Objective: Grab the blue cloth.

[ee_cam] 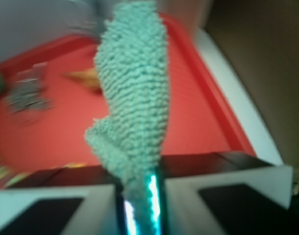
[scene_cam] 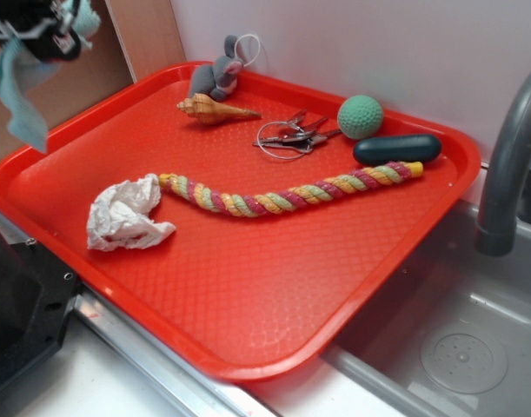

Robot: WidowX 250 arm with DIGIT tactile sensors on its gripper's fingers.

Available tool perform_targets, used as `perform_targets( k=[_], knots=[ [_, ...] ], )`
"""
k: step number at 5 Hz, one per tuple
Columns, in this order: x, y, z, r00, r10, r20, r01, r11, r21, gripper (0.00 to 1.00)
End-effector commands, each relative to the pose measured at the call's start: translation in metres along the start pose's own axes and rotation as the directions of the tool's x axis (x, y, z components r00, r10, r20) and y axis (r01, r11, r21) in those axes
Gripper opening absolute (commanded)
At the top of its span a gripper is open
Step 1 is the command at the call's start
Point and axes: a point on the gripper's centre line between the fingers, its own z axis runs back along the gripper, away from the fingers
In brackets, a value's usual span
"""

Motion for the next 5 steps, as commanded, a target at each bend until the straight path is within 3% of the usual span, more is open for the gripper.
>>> perform_targets(
  k=[1,2,5],
  knots=[
    [0.0174,0.0208,0.1036,0.994,0.032,0.102,-0.021,0.994,-0.109,0.00],
    [0.0174,0.0208,0.1036,0.994,0.032,0.102,-0.021,0.994,-0.109,1.00],
    [0.0174,0.0208,0.1036,0.994,0.032,0.102,-0.021,0.994,-0.109,1.00]
  ],
)
